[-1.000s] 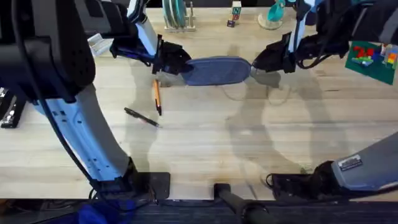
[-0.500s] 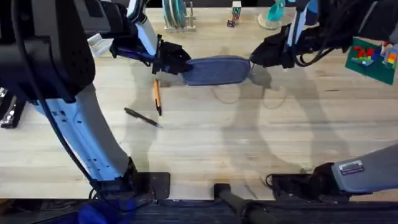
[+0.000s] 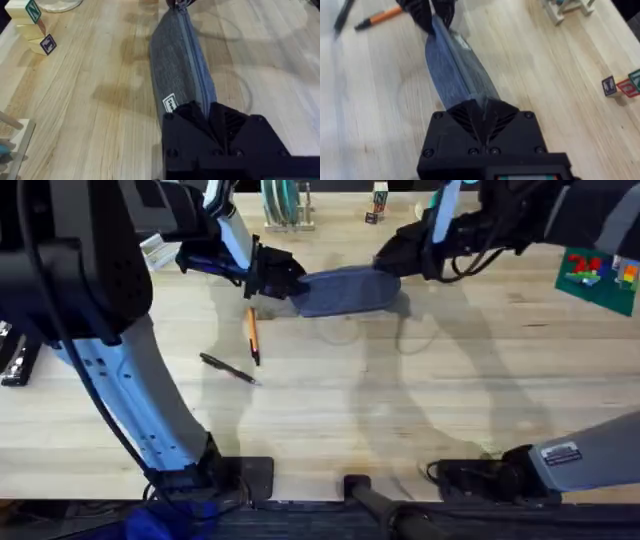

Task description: Unzip the bag, pick up the pens from the table one at a time and place them inside, then zip the bag closed.

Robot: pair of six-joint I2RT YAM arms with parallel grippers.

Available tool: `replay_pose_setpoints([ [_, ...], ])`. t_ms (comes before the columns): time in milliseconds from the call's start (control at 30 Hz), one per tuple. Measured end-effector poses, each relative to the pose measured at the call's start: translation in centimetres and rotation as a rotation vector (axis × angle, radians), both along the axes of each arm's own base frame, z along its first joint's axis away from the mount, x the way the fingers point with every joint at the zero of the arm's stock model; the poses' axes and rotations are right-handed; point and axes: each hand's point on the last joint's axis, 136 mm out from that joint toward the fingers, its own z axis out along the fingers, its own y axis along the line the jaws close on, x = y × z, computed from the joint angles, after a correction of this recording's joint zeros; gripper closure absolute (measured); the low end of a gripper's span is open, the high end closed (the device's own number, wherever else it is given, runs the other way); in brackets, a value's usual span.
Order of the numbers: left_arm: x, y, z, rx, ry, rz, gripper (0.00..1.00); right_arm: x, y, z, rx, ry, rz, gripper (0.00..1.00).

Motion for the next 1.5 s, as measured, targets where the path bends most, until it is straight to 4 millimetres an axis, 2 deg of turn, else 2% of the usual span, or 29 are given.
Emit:
replay_pose_setpoints([
  [400, 0.0, 0.1, 0.0, 0.003, 0.005, 0.002, 0.957, -1.2, 4.8, -0.1, 0.005, 0.091, -0.034, 0.969],
  [633, -0.1, 0.1, -0.1, 0.004, 0.005, 0.001, 0.957, -1.8, 7.3, -0.2, -0.017, 0.087, -0.045, 0.969],
  [933, -0.1, 0.1, -0.1, 0.004, 0.005, 0.001, 0.957, -2.0, 8.9, -0.1, -0.019, 0.093, -0.074, 0.969],
  [1500, 0.1, 0.5, -0.1, 0.007, 0.006, 0.011, 0.956, -2.1, 10.3, 0.3, 0.004, 0.111, -0.116, 0.969],
])
